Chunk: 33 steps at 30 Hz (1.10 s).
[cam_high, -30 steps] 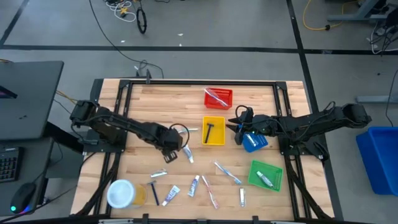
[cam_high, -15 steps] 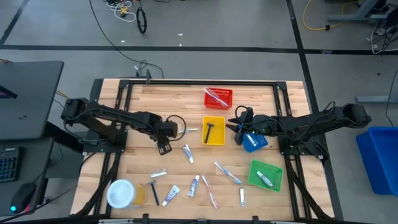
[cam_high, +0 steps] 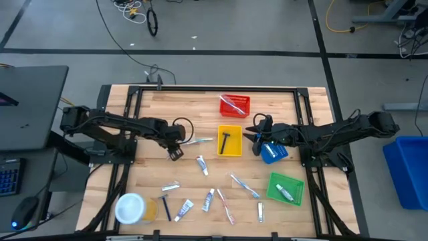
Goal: Pick & Place Travel size toiletries
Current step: Put the nail cutter into the blue bin
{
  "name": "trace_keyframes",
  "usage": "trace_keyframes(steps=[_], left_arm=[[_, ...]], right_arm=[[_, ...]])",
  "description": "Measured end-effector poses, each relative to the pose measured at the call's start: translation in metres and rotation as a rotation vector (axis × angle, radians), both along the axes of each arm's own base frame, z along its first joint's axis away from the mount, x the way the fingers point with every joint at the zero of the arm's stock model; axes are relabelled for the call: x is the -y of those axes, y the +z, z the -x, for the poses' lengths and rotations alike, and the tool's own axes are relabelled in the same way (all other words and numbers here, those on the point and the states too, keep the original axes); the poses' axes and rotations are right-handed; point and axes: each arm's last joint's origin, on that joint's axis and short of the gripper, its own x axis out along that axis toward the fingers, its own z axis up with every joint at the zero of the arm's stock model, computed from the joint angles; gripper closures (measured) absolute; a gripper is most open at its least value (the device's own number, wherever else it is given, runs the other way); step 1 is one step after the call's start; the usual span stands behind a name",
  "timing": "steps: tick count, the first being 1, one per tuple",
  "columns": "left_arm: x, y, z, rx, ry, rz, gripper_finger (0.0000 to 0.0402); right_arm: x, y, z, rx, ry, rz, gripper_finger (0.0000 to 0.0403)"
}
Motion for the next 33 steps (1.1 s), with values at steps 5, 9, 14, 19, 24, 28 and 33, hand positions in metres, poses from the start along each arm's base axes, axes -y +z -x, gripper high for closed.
trace_keyframes(steps=[5,9,14,19,24,28,33], left_arm=[[0.003,-0.001,0.001,-0.001,0.057,0.019,0.0257],[0.005,-0.009,0.006,-0.022,0.094,0.032,0.0257],[0.006,-0.020,0.010,-0.011,0.126,0.054,0.0257],[0.009,-0.027,0.012,0.003,0.108,0.079,0.0257],[0.015,-0.029,0.011,-0.002,0.073,0.054,0.0257],[0.019,-0.038,0.009,-0.041,0.061,0.046,0.0257],[0.020,-0.047,0.006,-0.100,0.025,0.029,0.0259]], right_arm=[[0.000,0.000,0.000,-0.005,0.006,0.012,0.0233],[0.000,-0.001,0.000,-0.009,0.004,0.013,0.0208],[0.000,-0.005,-0.003,-0.032,0.003,0.015,0.0180],[0.000,-0.011,-0.005,-0.059,0.003,0.016,0.0166],[0.000,-0.012,-0.006,-0.066,0.003,0.016,0.0159],[0.000,-0.011,-0.007,-0.055,0.003,0.016,0.0157],[0.000,-0.010,-0.007,-0.034,0.003,0.015,0.0164]])
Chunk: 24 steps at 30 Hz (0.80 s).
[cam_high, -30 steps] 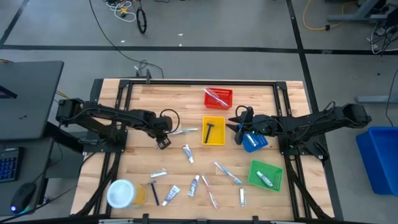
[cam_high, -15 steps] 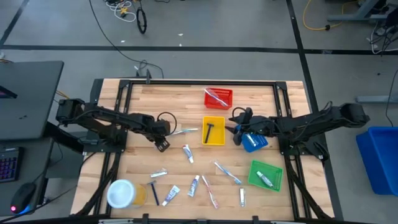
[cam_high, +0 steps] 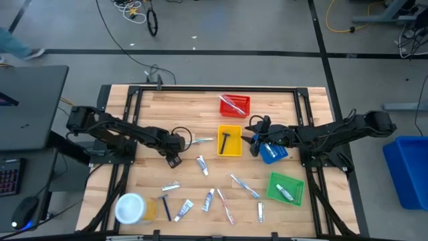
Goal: Pick & Place Travel size toiletries
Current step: Put the nail cutter into the blue bin
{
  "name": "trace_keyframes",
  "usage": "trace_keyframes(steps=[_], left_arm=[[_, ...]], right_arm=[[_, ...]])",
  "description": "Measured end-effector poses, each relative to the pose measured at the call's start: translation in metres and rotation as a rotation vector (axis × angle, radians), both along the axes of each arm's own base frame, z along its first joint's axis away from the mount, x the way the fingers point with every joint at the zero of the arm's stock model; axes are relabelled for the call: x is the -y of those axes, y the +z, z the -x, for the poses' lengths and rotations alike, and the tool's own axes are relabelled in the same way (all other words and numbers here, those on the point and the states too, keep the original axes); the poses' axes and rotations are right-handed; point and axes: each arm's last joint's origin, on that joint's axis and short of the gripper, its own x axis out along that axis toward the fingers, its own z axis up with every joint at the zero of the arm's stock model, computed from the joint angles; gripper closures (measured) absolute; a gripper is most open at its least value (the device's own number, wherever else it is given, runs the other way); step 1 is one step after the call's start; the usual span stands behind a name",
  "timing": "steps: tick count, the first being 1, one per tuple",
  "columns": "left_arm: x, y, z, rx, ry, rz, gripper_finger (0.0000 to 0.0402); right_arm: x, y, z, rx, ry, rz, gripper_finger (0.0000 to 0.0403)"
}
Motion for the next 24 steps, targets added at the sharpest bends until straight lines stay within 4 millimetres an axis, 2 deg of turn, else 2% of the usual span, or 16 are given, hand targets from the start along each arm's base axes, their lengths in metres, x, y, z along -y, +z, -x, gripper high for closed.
trace_keyframes(steps=[4,12,17,24], left_arm=[[0.000,0.000,0.001,0.003,0.000,-0.014,0.0275],[-0.001,0.000,0.001,0.004,0.009,-0.023,0.0340],[-0.001,0.004,-0.002,0.014,0.019,-0.032,0.0335],[0.000,0.032,-0.028,0.132,-0.029,-0.056,0.0341]], right_arm=[[0.000,0.001,0.000,0.007,0.000,0.000,0.0173],[0.000,0.001,-0.001,0.013,0.000,-0.001,0.0187],[0.000,0.001,-0.001,0.013,0.000,-0.001,0.0193],[0.000,0.002,-0.001,0.020,0.000,-0.001,0.0197]])
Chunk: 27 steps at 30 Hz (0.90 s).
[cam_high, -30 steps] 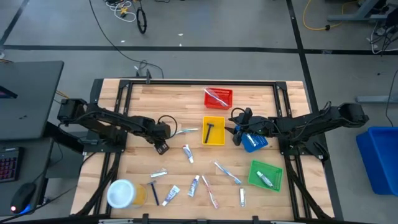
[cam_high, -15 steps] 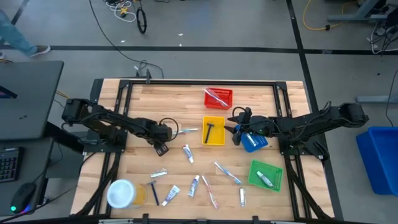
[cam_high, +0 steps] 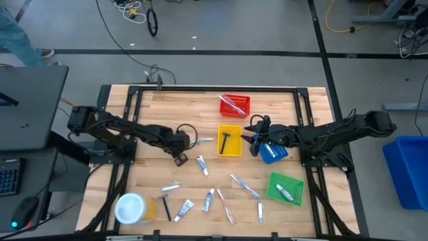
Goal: Pick & Place Travel size toiletries
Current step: Put the nail cutter into the blue bin
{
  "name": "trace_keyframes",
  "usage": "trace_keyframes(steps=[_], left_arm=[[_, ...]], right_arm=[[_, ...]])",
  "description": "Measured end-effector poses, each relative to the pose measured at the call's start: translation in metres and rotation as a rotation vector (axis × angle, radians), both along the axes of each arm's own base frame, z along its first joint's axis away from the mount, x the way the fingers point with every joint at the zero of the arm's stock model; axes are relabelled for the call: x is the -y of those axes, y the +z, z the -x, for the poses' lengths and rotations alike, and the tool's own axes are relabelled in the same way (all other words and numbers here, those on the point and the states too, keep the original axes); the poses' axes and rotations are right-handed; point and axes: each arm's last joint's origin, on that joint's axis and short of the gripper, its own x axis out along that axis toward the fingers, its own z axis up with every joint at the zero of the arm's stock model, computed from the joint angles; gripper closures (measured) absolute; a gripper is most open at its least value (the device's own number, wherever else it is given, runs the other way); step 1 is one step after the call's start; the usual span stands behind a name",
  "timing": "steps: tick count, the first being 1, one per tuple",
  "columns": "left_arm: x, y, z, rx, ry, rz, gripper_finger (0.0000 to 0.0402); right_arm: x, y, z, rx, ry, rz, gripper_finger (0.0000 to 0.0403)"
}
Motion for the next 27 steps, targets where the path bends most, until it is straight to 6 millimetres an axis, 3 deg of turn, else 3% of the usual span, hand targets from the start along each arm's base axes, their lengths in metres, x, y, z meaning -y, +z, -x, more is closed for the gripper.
trace_keyframes(steps=[13,20,27], left_arm=[[0.002,0.071,-0.046,0.298,-0.180,-0.099,0.0339],[0.003,0.082,-0.060,0.467,-0.278,-0.125,0.0329],[0.003,0.088,-0.066,0.546,-0.308,-0.158,0.0335]], right_arm=[[-0.001,0.001,-0.001,0.013,0.028,-0.001,0.0196],[-0.003,0.001,-0.012,0.077,0.113,0.012,0.0207],[-0.005,-0.002,-0.031,0.199,0.191,0.080,0.0192]])
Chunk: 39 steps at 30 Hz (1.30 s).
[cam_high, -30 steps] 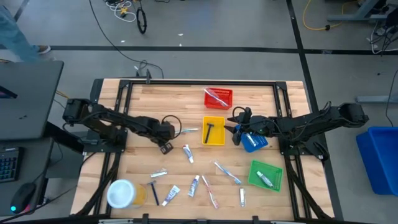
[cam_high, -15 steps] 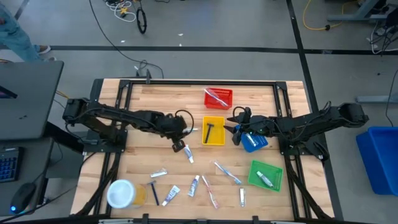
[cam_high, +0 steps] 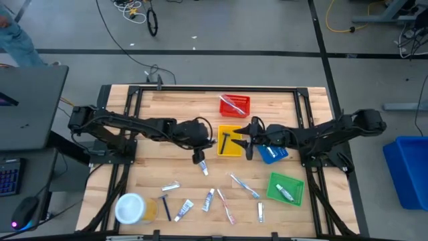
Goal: Pick & Place Travel size toiletries
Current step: Put the nail cutter into the blue bin
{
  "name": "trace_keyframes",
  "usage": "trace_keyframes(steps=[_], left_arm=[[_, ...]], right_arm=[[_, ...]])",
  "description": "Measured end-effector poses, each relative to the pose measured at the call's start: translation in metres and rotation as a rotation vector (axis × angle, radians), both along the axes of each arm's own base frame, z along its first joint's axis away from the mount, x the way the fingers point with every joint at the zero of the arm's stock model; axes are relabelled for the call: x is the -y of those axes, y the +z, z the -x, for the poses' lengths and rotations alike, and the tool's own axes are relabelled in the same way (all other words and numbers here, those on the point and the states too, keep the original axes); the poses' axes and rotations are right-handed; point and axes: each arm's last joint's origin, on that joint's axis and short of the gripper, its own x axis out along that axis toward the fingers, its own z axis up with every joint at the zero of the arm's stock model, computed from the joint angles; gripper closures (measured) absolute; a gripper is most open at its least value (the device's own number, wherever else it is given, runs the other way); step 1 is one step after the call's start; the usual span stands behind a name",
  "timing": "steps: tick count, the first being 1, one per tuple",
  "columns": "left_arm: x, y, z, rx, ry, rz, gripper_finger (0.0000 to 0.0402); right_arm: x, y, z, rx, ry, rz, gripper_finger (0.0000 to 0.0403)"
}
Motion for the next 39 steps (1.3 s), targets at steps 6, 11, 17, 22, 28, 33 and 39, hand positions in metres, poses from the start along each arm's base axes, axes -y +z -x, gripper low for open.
trace_keyframes(steps=[6,11,17,22,28,33,39], left_arm=[[0.000,0.001,-0.001,0.017,-0.021,-0.029,0.0331],[0.000,0.003,-0.002,0.041,-0.020,-0.028,0.0330],[0.000,0.004,-0.003,0.045,-0.018,-0.028,0.0329],[0.000,0.008,-0.006,0.100,-0.032,-0.046,0.0329],[0.000,0.014,-0.009,0.164,-0.040,-0.060,0.0329],[0.000,0.015,-0.009,0.178,-0.044,-0.067,0.0329],[0.000,0.020,-0.011,0.227,-0.061,-0.094,0.0329]], right_arm=[[0.000,-0.003,-0.009,0.073,0.007,0.028,0.0171],[-0.001,0.000,-0.013,0.144,0.062,0.030,0.0158],[0.001,0.005,-0.015,0.223,0.111,0.030,0.0151],[0.002,0.007,-0.017,0.228,0.110,0.026,0.0156],[-0.001,0.019,-0.023,0.267,0.192,0.028,0.0159],[-0.002,0.022,-0.025,0.277,0.243,0.025,0.0153],[-0.003,0.022,-0.025,0.285,0.260,0.008,0.0149]])
